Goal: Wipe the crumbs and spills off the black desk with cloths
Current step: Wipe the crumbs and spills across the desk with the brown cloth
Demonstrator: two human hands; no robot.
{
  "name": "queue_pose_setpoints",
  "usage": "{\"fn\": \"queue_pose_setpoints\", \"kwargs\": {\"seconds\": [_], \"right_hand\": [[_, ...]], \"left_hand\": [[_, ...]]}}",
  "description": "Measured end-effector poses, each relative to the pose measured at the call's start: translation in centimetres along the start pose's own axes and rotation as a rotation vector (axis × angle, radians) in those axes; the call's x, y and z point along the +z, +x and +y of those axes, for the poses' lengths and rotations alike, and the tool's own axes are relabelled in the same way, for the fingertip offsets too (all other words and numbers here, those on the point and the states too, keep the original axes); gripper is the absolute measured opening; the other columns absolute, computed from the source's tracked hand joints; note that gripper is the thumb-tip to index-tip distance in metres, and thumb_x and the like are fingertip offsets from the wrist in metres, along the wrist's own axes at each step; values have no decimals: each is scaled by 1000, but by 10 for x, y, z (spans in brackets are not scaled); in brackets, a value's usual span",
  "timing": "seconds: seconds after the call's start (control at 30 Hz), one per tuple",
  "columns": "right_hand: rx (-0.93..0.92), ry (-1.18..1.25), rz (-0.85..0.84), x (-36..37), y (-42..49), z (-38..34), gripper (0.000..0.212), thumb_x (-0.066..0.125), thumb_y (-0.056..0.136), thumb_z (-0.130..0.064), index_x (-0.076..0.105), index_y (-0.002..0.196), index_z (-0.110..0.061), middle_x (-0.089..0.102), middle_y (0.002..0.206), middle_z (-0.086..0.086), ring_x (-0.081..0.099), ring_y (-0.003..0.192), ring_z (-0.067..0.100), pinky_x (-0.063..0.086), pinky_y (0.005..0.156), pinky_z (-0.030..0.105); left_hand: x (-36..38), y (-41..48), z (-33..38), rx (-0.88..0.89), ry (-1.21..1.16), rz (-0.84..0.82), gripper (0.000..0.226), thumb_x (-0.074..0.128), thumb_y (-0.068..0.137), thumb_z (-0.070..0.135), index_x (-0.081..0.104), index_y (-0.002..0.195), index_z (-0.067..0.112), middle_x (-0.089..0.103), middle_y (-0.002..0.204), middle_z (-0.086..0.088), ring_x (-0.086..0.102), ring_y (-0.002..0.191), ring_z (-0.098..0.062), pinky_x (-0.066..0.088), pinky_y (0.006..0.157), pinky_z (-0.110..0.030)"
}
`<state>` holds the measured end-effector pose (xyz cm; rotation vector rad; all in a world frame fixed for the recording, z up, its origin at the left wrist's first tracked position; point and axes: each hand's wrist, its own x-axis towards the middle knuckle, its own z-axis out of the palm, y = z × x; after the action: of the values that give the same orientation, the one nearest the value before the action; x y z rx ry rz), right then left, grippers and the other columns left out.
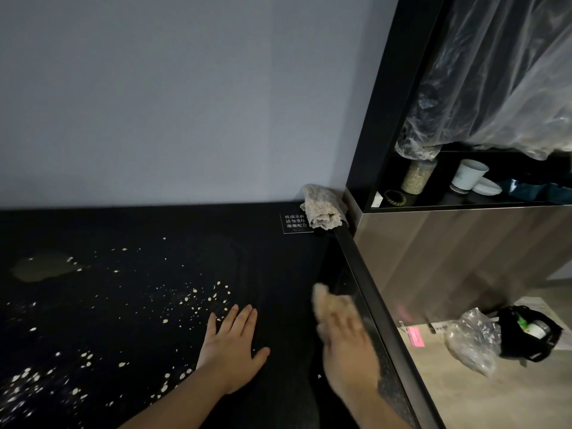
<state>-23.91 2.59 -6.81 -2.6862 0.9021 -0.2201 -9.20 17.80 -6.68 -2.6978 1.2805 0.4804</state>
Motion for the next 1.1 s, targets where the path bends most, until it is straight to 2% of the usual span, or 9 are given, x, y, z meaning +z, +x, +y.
{"fn": "queue_pose_setpoints", "kwargs": {"seconds": [0.1,0.17,0.33,0.43,0.53,0.6,0.77,0.93,1.1], "right_hand": [[-348,-107,-92,-1,-24,-17,46,49,76,-40,58,121,-38,63,120,-17,58,112,3,53,81,21],[-304,-166,-169,-9,-18,3,42,39,81,-41,64,115,-38,62,122,-17,59,112,5,51,84,23],[135,-95,-19,-4,3,20,52,27,97,-35,24,148,-26,11,153,-10,15,144,18,20,113,36],[-100,-113,25,-2,3,-17,50,38,91,-29,41,141,-29,20,147,-11,31,139,21,33,107,36],[-229,-100,-246,4,19,-18,48,29,101,-32,18,148,-35,3,156,-13,-2,145,15,6,115,36],[-212,-154,-219,1,37,-11,49,31,100,-29,18,146,-38,6,158,-12,-1,145,14,6,114,40],[156,-175,-169,-12,81,20,55,31,96,-14,20,146,-36,8,158,-7,11,143,21,21,108,44],[774,58,43,-36,67,88,53,38,89,-10,30,140,-24,43,138,12,38,122,37,32,97,44],[233,-40,118,-14,41,49,59,44,91,-18,27,143,-39,35,148,-4,40,129,27,39,96,45]], "left_hand": [[-1,-2,-1,-9,6,-5,102,-12,61,69,-8,149,18,-12,157,6,-14,144,-16,-10,114,-48],[-4,-4,-1,-5,20,-30,85,5,82,69,-8,149,19,-12,157,6,-14,144,-16,-10,114,-49],[-9,-7,1,2,16,-40,82,14,86,67,-7,149,19,-9,158,6,-11,144,-16,-9,115,-49],[-14,-5,1,9,-1,-31,78,28,91,62,-2,150,20,-3,158,5,-6,145,-17,-7,116,-49],[-20,-3,0,25,8,-35,78,33,90,61,3,150,21,2,157,4,-1,145,-18,-5,116,-50],[-22,-2,0,28,16,-34,78,35,89,61,5,150,21,4,157,4,1,145,-18,-5,116,-50],[-24,-1,-1,32,31,-34,80,34,89,63,5,150,21,6,156,4,3,144,-17,-3,117,-49],[-23,-1,-2,30,18,-31,80,34,88,64,5,150,22,6,156,6,3,144,-16,-2,117,-48],[-21,-2,-2,24,-2,-29,80,32,89,65,4,150,22,4,156,7,1,144,-15,-3,117,-48]]}}
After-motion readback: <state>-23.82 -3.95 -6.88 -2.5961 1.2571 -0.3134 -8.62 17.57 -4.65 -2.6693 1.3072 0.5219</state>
